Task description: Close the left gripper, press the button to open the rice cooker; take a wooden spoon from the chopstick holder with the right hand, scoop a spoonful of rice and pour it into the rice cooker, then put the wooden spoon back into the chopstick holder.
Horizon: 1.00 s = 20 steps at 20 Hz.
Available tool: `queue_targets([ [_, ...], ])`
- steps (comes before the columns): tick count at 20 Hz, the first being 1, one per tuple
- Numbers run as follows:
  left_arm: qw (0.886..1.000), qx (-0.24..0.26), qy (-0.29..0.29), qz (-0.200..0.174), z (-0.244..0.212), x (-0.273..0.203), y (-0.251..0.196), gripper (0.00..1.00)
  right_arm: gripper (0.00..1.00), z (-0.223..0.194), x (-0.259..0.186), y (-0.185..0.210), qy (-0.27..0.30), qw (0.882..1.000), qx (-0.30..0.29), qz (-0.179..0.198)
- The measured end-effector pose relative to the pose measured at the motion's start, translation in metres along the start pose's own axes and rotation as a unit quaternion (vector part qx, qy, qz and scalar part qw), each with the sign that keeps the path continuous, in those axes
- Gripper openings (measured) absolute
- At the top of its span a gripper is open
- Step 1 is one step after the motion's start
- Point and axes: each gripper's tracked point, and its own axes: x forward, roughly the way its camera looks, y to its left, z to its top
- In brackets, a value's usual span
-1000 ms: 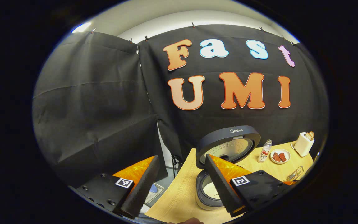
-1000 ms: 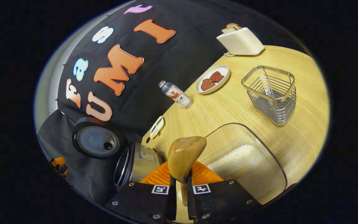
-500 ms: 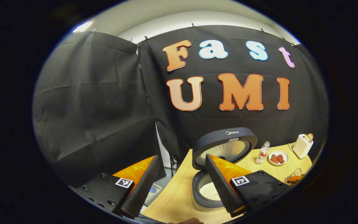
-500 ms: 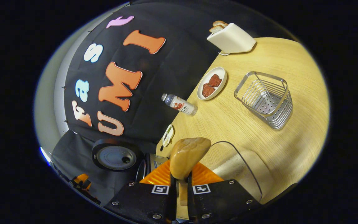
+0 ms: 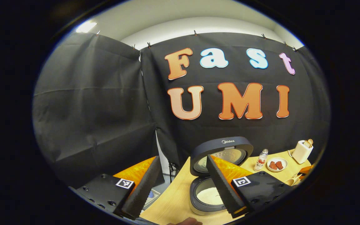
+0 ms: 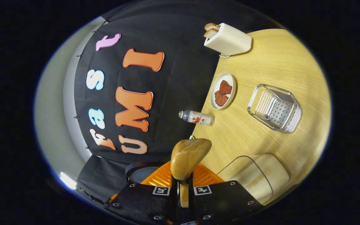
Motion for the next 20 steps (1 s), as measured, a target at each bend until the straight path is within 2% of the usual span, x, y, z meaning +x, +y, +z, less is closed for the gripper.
queue_targets([
  [6,0.999,0.023,-0.032,0.037,0.017,-0.014,0.027,0.99,0.13,-0.007,0.021,0.045,0.024,0.999,0.028,0.036],
  [7,0.998,0.022,-0.031,0.041,0.015,-0.015,0.031,1.0,0.17,-0.009,0.026,0.052,0.027,0.998,0.032,0.04],
  [8,0.998,0.02,-0.03,0.045,0.014,-0.016,0.034,0.99,0.13,-0.011,0.032,0.057,0.03,0.998,0.035,0.043],
  [9,0.998,0.018,-0.028,0.05,0.012,-0.017,0.039,0.92,0.13,-0.013,0.039,0.06,0.034,0.998,0.036,0.044],
  [20,0.996,0.003,-0.021,0.084,-0.009,-0.023,0.071,0.92,0.13,-0.064,0.098,0.117,0.09,0.993,0.044,0.066],
])
